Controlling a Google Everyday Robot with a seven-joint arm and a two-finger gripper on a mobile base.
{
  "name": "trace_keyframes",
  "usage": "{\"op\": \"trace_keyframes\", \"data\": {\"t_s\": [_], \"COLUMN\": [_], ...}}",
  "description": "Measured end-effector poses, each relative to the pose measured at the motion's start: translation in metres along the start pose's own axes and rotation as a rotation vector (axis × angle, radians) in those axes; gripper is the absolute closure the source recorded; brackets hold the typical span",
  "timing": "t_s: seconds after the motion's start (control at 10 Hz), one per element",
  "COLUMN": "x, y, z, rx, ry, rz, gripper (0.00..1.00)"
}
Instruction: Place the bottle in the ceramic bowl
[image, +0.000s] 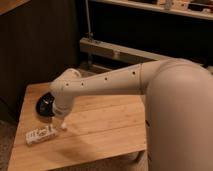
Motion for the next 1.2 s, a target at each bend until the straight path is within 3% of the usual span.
{"op": "trace_keyframes", "data": {"t_s": [0.1, 0.3, 0.8, 1.2], "x": [-0.005, -0.003, -0.019, -0.02], "y": [0.007, 0.008, 0.009, 0.009], "z": [0.011, 0.023, 0.047, 0.048], "rx": [-0.036, -0.05, -0.085, -0.086], "ry": [-0.062, -0.189, -0.248, -0.249], "rz": [-0.068, -0.188, -0.344, -0.345], "gripper": [0.35, 0.35, 0.35, 0.35]}}
